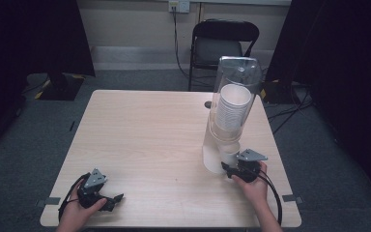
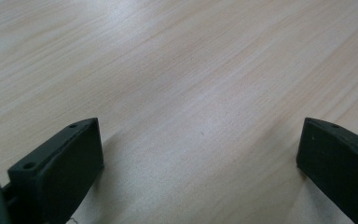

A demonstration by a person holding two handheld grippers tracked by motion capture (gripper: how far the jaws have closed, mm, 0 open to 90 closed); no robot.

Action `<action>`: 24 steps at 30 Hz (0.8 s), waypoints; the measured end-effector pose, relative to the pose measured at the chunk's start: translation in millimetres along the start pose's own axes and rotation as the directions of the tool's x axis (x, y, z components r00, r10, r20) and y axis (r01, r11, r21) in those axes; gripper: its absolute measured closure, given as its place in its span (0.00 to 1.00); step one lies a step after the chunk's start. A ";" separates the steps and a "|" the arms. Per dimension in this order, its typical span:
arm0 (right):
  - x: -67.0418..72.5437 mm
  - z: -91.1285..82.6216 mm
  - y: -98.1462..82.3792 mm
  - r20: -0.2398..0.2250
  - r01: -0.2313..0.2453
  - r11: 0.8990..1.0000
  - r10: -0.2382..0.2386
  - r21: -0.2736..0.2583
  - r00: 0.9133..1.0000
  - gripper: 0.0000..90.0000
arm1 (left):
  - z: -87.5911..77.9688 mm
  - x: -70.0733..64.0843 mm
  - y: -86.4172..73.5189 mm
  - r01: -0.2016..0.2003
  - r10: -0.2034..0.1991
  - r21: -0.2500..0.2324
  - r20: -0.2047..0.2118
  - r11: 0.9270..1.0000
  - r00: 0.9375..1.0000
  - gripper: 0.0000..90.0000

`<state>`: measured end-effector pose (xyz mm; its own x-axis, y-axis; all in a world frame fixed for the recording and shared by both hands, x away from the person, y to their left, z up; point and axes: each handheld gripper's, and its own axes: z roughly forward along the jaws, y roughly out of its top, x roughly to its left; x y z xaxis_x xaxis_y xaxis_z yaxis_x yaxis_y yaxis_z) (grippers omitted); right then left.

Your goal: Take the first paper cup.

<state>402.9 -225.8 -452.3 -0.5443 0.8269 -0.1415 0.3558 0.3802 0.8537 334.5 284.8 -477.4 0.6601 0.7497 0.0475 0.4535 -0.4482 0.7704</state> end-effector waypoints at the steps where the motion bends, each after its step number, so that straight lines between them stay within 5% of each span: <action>1: 0.0 0.0 0.0 0.000 0.000 1.000 0.000 0.000 1.000 0.40 | 0.0 0.0 0.0 0.000 0.000 0.000 0.000 1.000 1.000 0.00; 7: -3.6 -11.8 -5.7 -0.009 0.004 1.000 -0.004 0.017 1.000 0.40 | 0.0 0.0 0.0 0.000 0.000 0.000 0.000 1.000 1.000 0.00; 9: -4.6 -16.7 -12.9 -0.022 -0.029 1.000 0.030 0.002 0.999 0.40 | 0.0 0.0 0.0 0.000 0.000 0.000 0.000 1.000 1.000 0.00; 24: 14.4 -31.0 -13.2 -0.098 0.040 0.999 -0.041 -0.008 0.994 0.40 | -0.2 -0.2 -0.1 0.001 -0.001 0.000 -0.002 1.000 1.000 0.00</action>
<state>366.8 -231.7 -450.0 -0.6299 0.7663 -0.1263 0.3279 0.4098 0.8512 334.2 284.8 -477.4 0.6582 0.7513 0.0482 0.4545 -0.4476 0.7701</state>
